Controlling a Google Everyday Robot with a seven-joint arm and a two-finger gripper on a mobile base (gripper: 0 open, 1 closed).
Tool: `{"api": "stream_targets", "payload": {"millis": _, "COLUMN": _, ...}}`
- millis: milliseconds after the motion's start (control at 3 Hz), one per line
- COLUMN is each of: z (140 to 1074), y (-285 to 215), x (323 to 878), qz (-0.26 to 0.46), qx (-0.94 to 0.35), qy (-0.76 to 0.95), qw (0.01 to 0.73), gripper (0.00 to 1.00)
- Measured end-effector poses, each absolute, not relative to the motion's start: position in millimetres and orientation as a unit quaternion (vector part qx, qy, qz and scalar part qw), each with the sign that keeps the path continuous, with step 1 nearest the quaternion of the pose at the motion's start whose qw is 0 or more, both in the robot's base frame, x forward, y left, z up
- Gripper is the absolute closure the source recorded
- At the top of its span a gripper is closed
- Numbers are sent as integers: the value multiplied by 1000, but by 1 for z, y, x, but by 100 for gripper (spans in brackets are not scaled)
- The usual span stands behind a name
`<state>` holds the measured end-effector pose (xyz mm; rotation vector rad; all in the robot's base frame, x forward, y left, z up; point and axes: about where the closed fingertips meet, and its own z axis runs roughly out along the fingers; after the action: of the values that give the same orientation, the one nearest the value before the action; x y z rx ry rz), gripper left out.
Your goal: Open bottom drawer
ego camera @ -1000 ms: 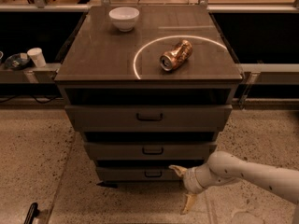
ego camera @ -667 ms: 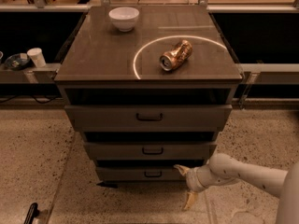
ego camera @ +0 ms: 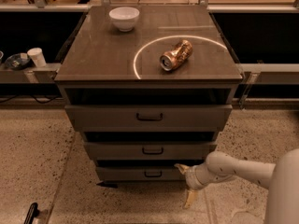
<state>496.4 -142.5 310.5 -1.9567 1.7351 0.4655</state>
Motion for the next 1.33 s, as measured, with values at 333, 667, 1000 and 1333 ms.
{"api": "stream_targets", "payload": {"millis": 333, "z": 295, "y": -150, "x": 507, "qz": 157, "qx": -718, "qy": 641, "qw": 224, "gripper": 0}}
{"api": "stream_targets", "payload": {"millis": 667, "z": 294, "y": -150, "x": 507, "qz": 156, "qx": -718, "qy": 641, "qw": 223, "gripper": 0}}
{"api": "stream_targets", "payload": {"millis": 1000, "z": 283, "y": -148, "x": 510, "qz": 151, "qx": -723, "qy": 639, "qw": 212, "gripper": 0}}
{"api": "stream_targets", "payload": {"millis": 1333, "z": 259, "y": -148, "x": 520, "qz": 141, "qx": -727, "qy": 638, "qw": 209, "gripper": 0}}
